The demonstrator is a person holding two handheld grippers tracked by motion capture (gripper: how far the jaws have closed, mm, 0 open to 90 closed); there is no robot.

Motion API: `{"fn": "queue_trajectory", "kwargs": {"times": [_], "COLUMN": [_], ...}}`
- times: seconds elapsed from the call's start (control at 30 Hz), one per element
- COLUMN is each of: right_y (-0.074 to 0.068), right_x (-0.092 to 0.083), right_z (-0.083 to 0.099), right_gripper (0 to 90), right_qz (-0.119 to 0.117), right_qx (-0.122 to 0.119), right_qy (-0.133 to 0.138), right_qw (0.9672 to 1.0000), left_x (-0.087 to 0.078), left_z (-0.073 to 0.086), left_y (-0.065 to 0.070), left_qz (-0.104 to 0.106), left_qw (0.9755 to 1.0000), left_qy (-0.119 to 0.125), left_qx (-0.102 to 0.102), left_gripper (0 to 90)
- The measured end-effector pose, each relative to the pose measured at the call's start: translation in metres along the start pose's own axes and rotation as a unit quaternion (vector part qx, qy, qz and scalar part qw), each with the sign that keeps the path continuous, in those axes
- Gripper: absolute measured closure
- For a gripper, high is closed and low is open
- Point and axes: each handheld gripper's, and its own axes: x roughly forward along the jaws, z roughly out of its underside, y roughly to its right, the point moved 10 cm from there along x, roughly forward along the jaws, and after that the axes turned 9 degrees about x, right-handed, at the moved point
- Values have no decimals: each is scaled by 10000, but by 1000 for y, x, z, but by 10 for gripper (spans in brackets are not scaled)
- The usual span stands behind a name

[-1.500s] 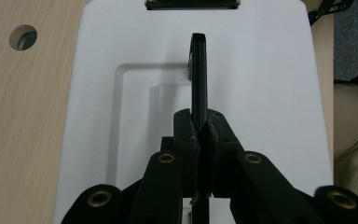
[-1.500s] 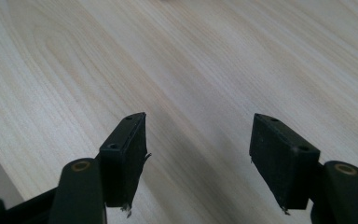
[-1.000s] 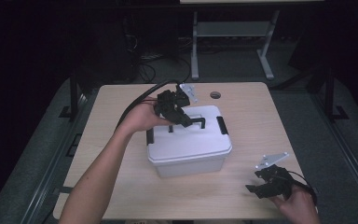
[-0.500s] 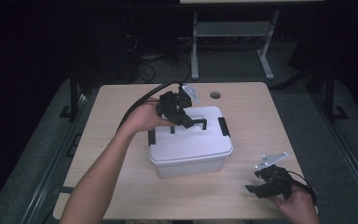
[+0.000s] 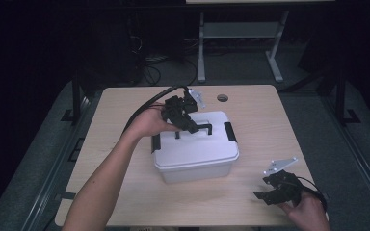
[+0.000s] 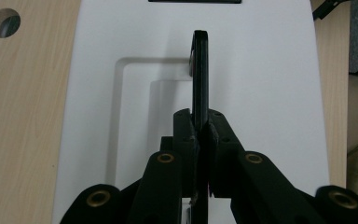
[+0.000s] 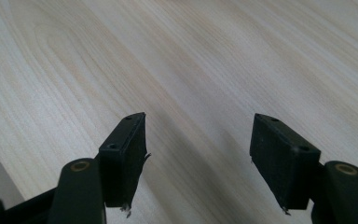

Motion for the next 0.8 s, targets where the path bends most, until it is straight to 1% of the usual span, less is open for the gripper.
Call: {"fn": "queue_trajectory", "kwargs": {"times": [0.07,0.13,0.2,0.23,0.3,0.33,0.37,0.4,0.43,0.53,0.7,0.8], "right_y": [-1,-1,-1,-1,-1,-1,0,0,0,1,2,3], "right_x": [0,0,1,1,1,1,0,0,0,0,-2,-2], "right_z": [0,0,-1,-1,-1,-1,-1,-1,-2,-2,-3,-3], "right_gripper": [354,353,353,352,351,351,351,351,351,349,346,346], "right_qz": [-15,-15,-15,-5,-10,-3,8,16,25,37,80,90], "right_qx": [21,20,19,4,9,12,6,-9,-20,-23,-18,-25], "right_qy": [-10,-22,-22,-17,-18,-11,-1,6,8,14,51,52], "right_qw": [10000,10000,10000,10000,10000,10000,10000,10000,10000,10000,10000,9999], "left_x": [0,0,0,0,0,0,-1,-1,-2,-5,-10,-13], "left_z": [0,0,0,1,2,2,2,2,2,3,4,4], "left_y": [0,0,0,2,3,3,4,4,6,8,9,9], "left_qz": [-6,-9,-23,49,79,101,155,155,196,198,133,129], "left_qw": [10000,10000,10000,9999,9999,9998,9997,9997,9997,9996,9996,9996], "left_qy": [-25,-21,-30,-11,-13,11,34,34,104,111,136,142], "left_qx": [5,-37,-71,-104,-101,-151,-163,-163,-142,-152,-190,-195], "left_gripper": [834,826,780,769,739,702,685,678,666,632,615,608]}}
